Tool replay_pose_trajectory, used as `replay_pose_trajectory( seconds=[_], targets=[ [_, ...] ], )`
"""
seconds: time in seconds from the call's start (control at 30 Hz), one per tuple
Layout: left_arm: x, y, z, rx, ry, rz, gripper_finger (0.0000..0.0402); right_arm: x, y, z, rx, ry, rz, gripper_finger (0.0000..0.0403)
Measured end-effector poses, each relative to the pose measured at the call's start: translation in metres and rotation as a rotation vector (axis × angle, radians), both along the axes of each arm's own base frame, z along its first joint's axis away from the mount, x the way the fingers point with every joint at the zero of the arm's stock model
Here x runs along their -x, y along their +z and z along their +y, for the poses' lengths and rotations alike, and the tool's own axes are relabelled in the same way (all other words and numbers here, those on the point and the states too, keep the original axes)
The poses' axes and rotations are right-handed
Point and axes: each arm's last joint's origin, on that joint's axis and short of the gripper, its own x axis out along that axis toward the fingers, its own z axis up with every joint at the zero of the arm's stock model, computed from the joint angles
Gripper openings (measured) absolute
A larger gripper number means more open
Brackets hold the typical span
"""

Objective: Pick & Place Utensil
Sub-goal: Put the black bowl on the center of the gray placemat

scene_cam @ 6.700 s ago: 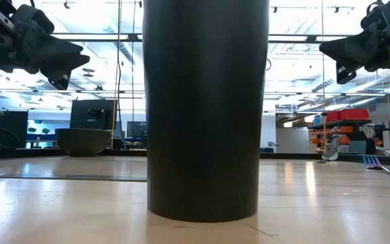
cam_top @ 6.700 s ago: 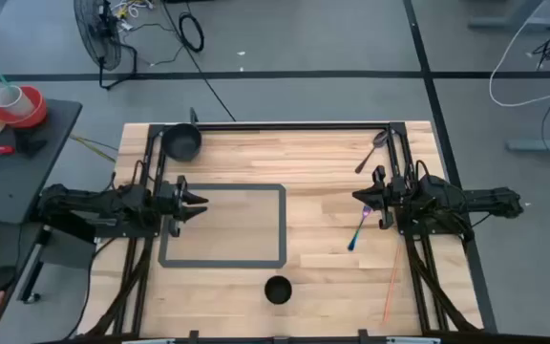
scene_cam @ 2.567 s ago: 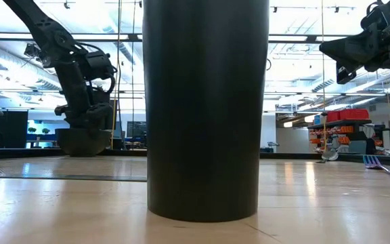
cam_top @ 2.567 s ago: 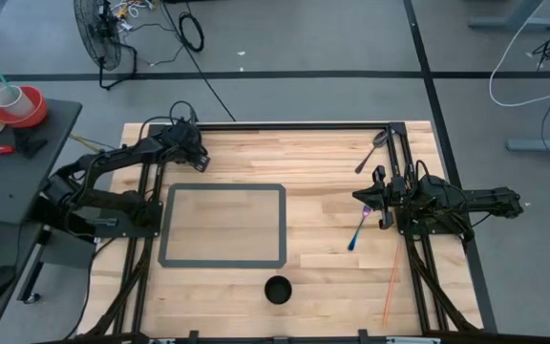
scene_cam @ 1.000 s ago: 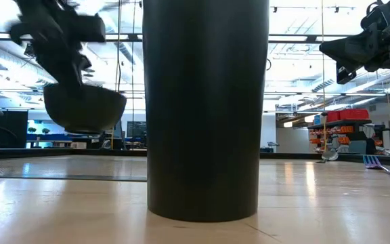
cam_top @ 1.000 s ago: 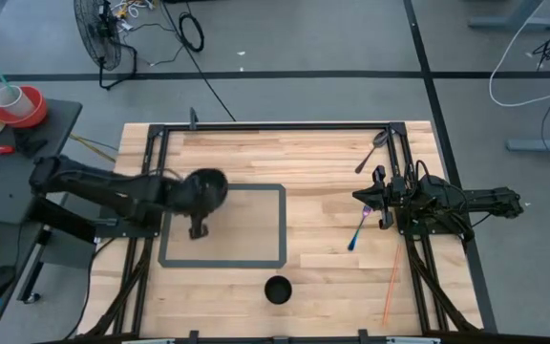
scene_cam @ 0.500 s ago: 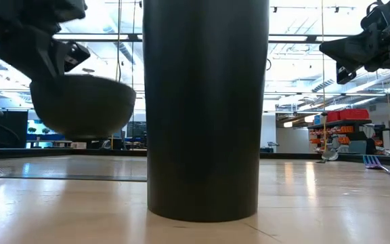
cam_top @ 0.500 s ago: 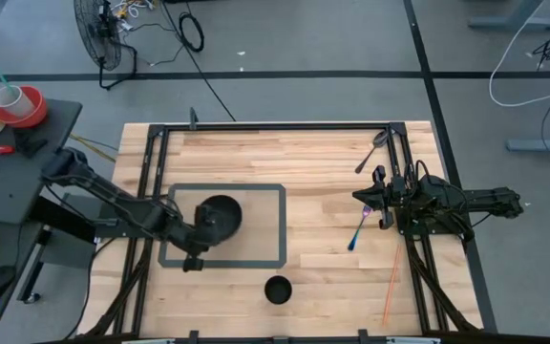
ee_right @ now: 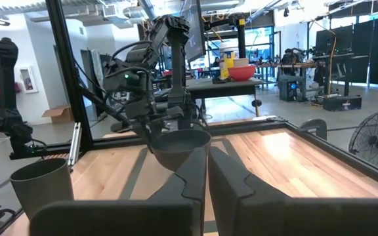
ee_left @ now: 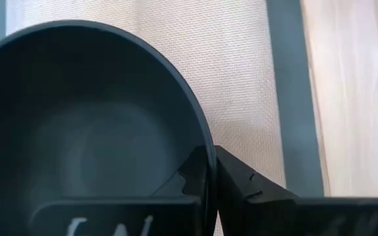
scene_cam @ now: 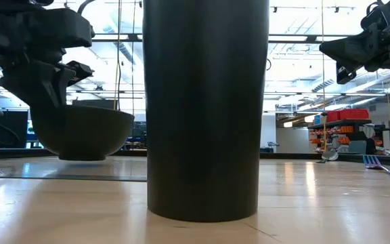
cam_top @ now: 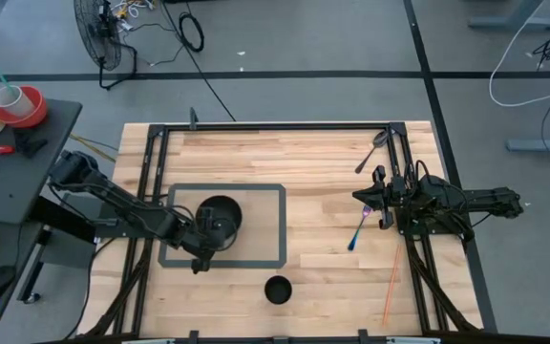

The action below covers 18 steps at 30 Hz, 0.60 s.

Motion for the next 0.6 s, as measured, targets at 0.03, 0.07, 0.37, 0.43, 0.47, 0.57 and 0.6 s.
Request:
replay_pose_trajectory(
  seconds=[0.03,0.07,0.37,0.43,0.47,0.57,0.6],
  targets=[
    [-0.0001,-0.0001,0.0002,-0.002,0.013,-0.004,0.0021,0.0000,-0.0001,0.0000,0.000,0.000,0.000,0.0023],
    [-0.0002,0.0002,0.0003,0.000,0.021,-0.008,0.0019,0.0000,-0.0001,0.0000,0.000,0.000,0.000,0.0023],
    [-0.0008,0.0006,-0.0003,0.025,0.041,-0.016,0.0031,0.0000,0.0000,0.0000,0.000,0.000,0.000,0.0023],
    [-0.0012,0.0007,-0.0004,0.027,0.042,-0.020,0.0036,0.0000,0.0000,0.0000,0.000,0.000,0.000,0.0023],
    [-0.0011,0.0007,-0.0004,0.027,0.042,-0.020,0.0037,0.0000,0.0000,0.0000,0.000,0.000,0.000,0.0023],
    [-0.0011,0.0007,-0.0004,0.031,0.048,-0.020,0.0037,0.0000,0.0000,0.0000,0.000,0.000,0.000,0.0023],
    [-0.0011,0.0007,-0.0004,0.033,0.051,-0.021,0.0037,0.0000,-0.0001,0.0000,0.000,0.000,0.000,0.0023]
  ],
)
